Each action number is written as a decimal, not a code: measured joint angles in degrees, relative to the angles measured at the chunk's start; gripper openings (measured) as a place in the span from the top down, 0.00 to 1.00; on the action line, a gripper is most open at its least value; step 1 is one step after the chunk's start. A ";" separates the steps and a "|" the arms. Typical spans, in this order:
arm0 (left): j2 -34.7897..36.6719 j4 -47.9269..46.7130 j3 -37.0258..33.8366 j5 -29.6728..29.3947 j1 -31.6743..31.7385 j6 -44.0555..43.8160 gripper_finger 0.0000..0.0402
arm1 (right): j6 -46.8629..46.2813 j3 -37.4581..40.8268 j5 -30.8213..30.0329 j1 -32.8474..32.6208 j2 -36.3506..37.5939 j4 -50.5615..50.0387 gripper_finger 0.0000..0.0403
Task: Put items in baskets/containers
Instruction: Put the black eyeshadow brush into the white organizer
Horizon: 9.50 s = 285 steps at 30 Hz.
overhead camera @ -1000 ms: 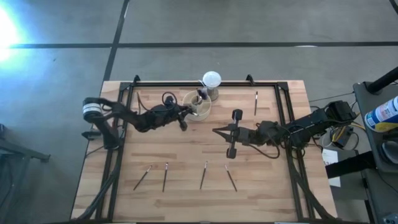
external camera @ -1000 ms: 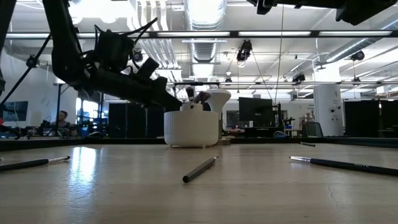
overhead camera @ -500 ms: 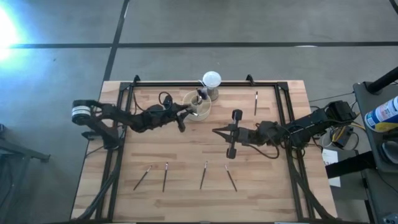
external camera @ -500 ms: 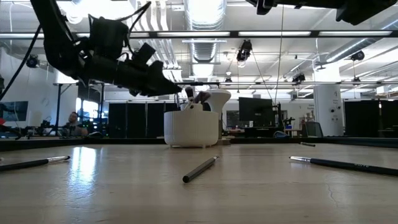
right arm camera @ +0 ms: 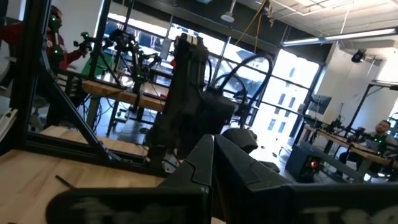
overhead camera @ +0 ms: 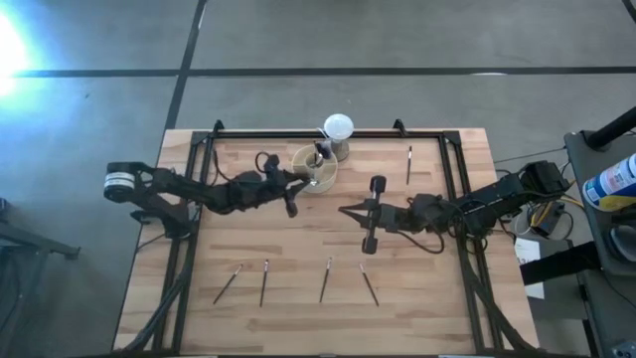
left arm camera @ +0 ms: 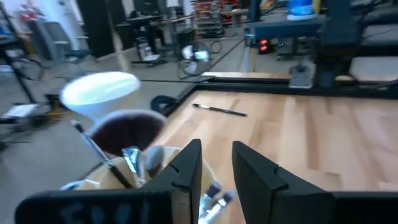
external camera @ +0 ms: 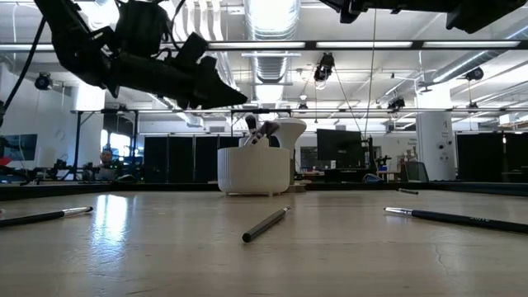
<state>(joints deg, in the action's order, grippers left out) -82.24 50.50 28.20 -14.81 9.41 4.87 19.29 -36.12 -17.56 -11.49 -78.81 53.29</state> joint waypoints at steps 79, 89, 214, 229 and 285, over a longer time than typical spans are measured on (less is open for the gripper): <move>-12.10 -85.75 20.59 -1.35 -38.12 -84.37 0.65 | -10.35 1.65 -10.97 4.63 8.22 -24.88 0.98; -13.14 -87.59 20.42 -0.25 -38.03 -81.70 0.98 | -10.37 1.66 -10.95 4.61 8.22 -24.84 0.98; 8.44 9.34 -6.04 1.09 -13.53 -0.01 0.79 | -10.35 14.03 8.61 19.87 7.28 2.63 0.97; 12.51 10.47 -14.03 1.25 -6.74 0.55 0.89 | -11.79 18.51 16.27 29.40 3.79 13.11 0.97; 12.46 0.92 -14.97 -2.69 -5.56 -3.42 1.00 | -17.82 -1.75 20.39 39.26 -16.56 -0.26 0.98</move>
<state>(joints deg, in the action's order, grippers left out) -69.77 51.42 13.23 -17.50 3.85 1.44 1.48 -37.87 2.82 27.77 -95.37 53.02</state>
